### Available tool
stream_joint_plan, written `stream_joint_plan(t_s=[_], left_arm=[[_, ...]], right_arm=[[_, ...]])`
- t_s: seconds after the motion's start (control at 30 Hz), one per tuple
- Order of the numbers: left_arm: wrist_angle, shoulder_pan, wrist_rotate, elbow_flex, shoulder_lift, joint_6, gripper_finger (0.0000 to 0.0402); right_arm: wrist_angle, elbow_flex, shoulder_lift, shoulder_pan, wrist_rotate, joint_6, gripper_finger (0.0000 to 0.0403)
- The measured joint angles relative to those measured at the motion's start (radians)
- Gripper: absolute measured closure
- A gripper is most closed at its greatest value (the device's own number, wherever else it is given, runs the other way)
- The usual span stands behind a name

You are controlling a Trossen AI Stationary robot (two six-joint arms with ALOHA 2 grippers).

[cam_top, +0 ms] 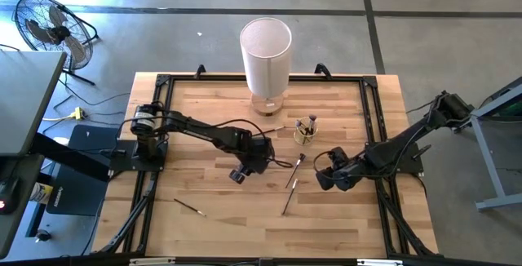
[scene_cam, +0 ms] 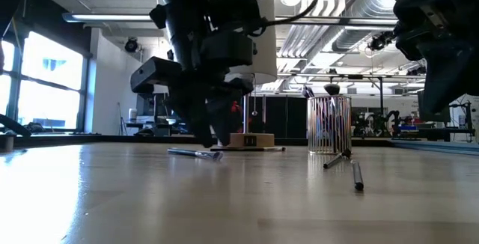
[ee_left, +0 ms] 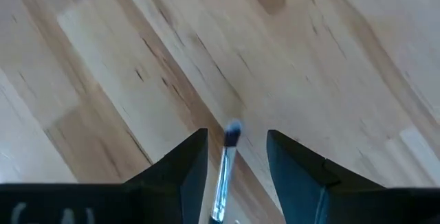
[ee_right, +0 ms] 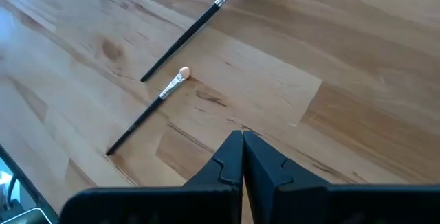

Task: Pick & Place Makeup Brushes
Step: Put the black foundation brush into the makeup brush holder

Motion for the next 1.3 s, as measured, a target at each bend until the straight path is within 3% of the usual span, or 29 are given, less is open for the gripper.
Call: stream_joint_plan(t_s=[0.67,0.8,0.97,1.13,1.3], left_arm=[[0.023,0.001,0.034,0.002,0.055,-0.008,0.026],[0.022,0.0,0.011,0.002,0.055,0.021,0.0293],[0.029,-0.001,0.004,0.002,0.056,-0.032,0.0388],[-0.028,0.022,0.015,0.039,0.058,-0.17,0.0398],[-0.087,0.088,0.068,0.11,-0.045,-0.313,0.0399]], right_arm=[[-0.008,0.0,0.0,0.0,0.0,-0.005,0.0401],[-0.007,0.0,0.0,0.0,0.0,-0.005,0.0402],[-0.008,0.0,0.0,0.0,0.01,-0.009,0.0402],[-0.008,0.0,0.0,0.0,0.082,-0.051,0.0399],[-0.007,0.0,0.001,-0.003,0.146,-0.156,0.0392]])
